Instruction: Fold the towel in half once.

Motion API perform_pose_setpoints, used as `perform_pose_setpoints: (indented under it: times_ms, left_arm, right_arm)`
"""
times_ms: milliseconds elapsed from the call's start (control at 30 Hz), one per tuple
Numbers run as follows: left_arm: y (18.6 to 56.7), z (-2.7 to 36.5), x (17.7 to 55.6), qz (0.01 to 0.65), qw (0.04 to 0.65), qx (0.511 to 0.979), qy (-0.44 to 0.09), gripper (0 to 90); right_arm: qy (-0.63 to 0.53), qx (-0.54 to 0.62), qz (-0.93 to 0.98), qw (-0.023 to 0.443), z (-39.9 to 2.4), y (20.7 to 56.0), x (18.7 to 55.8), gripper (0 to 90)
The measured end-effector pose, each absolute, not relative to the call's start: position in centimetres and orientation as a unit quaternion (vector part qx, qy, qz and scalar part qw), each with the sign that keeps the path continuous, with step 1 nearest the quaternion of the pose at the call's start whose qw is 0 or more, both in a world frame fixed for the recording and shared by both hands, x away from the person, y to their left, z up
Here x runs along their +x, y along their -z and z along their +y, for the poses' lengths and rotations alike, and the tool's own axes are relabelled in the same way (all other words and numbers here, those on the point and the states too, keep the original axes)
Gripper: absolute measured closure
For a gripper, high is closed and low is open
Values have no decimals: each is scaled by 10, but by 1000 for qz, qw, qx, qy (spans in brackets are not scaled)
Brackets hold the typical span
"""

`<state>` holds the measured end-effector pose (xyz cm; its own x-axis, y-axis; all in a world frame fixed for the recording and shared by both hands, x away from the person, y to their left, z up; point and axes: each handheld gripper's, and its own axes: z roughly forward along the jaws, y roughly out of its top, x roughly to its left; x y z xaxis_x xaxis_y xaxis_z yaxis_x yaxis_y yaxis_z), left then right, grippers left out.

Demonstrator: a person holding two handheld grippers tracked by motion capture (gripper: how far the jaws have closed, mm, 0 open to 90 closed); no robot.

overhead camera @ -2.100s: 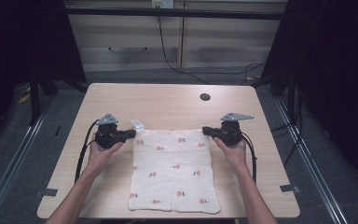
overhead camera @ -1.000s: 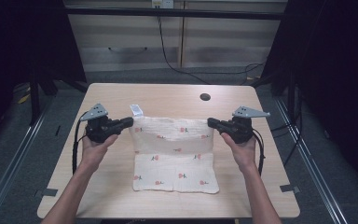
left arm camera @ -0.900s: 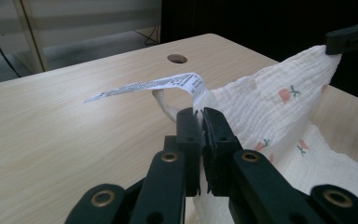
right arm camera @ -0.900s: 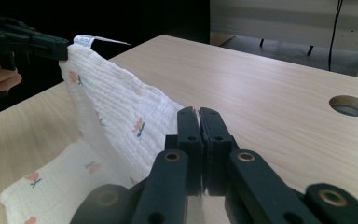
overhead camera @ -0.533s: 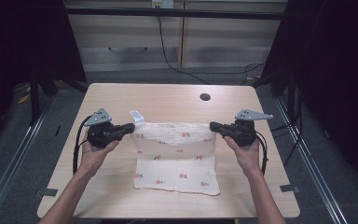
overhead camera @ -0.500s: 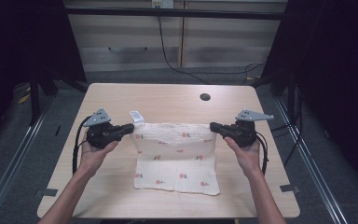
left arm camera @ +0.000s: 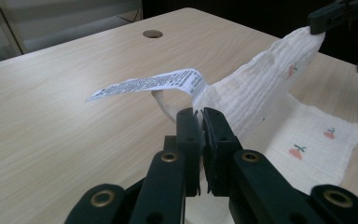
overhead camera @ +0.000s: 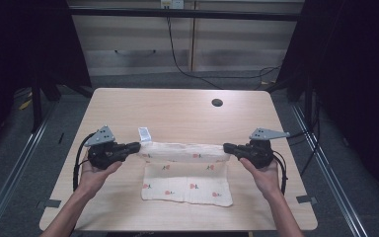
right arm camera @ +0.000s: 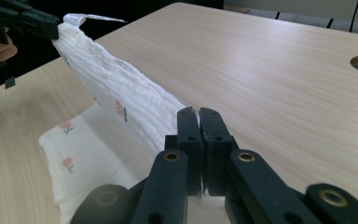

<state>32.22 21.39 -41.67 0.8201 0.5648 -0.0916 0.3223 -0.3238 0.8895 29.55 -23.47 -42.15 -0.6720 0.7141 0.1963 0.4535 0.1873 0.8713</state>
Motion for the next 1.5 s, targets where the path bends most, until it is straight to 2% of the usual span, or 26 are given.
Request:
perform_pose_setpoints:
  times_ms: [300, 633, 1033, 1500]
  left_arm:
    - [434, 215, 312, 291, 511, 803, -100, 860]
    - [444, 216, 297, 276, 488, 823, -92, 859]
    - [475, 213, 283, 265, 454, 847, -74, 856]
    - [490, 205, 266, 238, 421, 874, -53, 824]
  right_arm:
    - [-491, 381, 775, 112, -235, 438, 275, 879]
    - [-474, 376, 790, 96, -233, 452, 255, 877]
    - [-444, 387, 805, 72, -230, 482, 245, 870]
    - [-411, 383, 825, 61, -227, 492, 240, 818]
